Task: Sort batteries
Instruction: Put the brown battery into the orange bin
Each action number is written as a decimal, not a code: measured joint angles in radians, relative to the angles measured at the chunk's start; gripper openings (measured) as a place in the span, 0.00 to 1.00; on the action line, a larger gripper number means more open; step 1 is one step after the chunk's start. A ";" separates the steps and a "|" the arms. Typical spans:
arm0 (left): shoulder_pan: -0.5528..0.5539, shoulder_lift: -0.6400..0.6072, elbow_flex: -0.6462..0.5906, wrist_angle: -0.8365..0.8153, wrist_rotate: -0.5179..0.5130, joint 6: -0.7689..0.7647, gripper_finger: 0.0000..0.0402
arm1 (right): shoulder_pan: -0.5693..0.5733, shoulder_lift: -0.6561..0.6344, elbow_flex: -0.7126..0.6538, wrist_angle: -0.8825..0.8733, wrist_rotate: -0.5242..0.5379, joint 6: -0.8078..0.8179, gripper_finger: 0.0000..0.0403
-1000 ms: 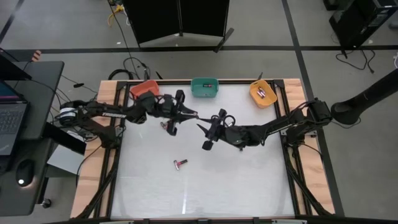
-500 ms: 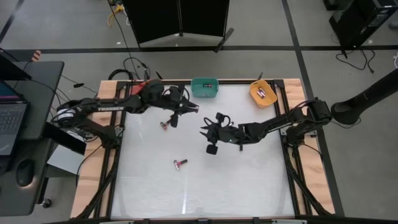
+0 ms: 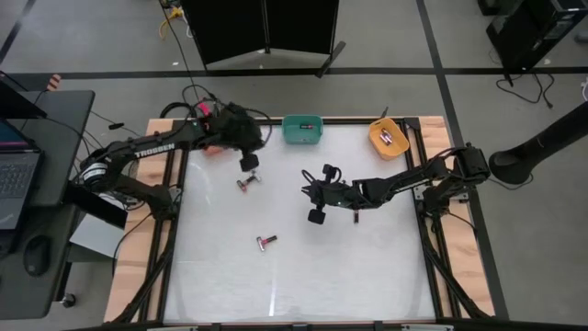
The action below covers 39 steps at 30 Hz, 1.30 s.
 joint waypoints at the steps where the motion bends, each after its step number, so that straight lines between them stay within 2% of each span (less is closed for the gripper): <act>1: 0.021 0.000 0.000 -0.024 -0.033 0.003 0.12 | -0.003 0.000 -0.008 0.000 0.000 0.004 0.09; 4: 0.084 0.000 0.000 -0.102 -0.122 0.022 0.12 | -0.006 0.000 -0.033 0.004 0.000 0.023 0.08; 6: 0.132 0.000 -0.001 -0.132 -0.141 0.022 0.12 | -0.006 0.000 -0.048 0.012 0.000 0.022 0.08; 16: 0.366 0.001 -0.056 -0.197 -0.136 0.075 0.12 | -0.028 0.000 -0.081 0.033 0.000 -0.010 0.07; 21: 0.454 0.029 -0.093 -0.203 -0.099 0.080 0.12 | -0.046 0.000 -0.081 0.034 0.000 -0.031 0.06; 29: 0.502 0.158 -0.094 -0.145 -0.098 0.077 0.12 | -0.073 0.000 -0.081 0.040 0.000 -0.057 0.05; 39: 0.536 0.313 -0.094 -0.053 -0.190 -0.023 0.12 | -0.086 0.000 -0.081 0.041 -0.004 -0.076 0.05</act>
